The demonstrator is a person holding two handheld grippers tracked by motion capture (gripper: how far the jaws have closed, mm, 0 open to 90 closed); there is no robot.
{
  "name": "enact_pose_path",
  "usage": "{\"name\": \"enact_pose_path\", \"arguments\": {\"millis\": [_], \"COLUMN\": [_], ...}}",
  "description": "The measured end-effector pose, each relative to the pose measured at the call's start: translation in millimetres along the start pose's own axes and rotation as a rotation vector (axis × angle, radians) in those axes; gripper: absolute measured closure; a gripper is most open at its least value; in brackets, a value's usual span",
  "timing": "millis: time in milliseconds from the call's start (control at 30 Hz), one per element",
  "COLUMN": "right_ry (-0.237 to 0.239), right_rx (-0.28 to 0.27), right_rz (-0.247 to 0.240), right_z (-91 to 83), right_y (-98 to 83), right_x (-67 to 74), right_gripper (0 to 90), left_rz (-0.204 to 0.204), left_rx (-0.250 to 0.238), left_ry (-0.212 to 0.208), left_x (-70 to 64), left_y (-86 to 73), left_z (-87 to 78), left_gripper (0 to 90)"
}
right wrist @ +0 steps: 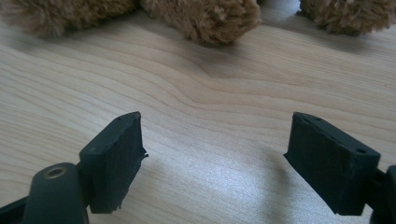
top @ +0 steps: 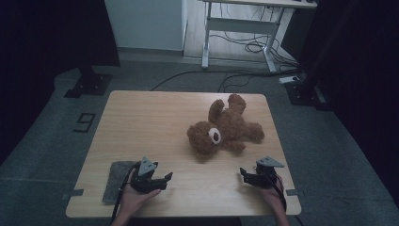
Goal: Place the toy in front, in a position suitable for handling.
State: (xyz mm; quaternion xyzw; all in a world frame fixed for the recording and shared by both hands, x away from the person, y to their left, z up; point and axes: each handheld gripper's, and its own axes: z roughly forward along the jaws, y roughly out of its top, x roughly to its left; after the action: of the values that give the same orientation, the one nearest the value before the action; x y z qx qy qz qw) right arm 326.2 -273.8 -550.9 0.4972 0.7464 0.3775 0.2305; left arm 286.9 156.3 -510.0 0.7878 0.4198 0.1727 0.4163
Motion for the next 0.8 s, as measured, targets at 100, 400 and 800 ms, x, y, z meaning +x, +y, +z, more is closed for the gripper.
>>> {"name": "enact_pose_path", "arguments": {"millis": [100, 400, 800], "right_ry": [0.012, 0.017, 0.032], "right_rx": [-0.008, -0.024, -0.047], "right_rz": [0.003, 0.0, -0.002], "right_z": [-0.7, 1.8, 1.5], "right_y": [1.7, 6.5, 12.4], "right_x": [-0.4, 0.8, -3.0], "right_gripper": [18.7, 18.8, 19.0], "left_rz": [-0.005, -0.012, -0.002], "left_rx": [0.001, -0.01, 0.013], "left_ry": [0.002, -0.012, -0.019], "left_x": [0.8, 2.0, -8.4], "left_y": [-0.6, 1.4, 12.0], "left_z": [0.3, -1.0, 10.5], "left_gripper": [26.5, 26.6, 26.0]}}
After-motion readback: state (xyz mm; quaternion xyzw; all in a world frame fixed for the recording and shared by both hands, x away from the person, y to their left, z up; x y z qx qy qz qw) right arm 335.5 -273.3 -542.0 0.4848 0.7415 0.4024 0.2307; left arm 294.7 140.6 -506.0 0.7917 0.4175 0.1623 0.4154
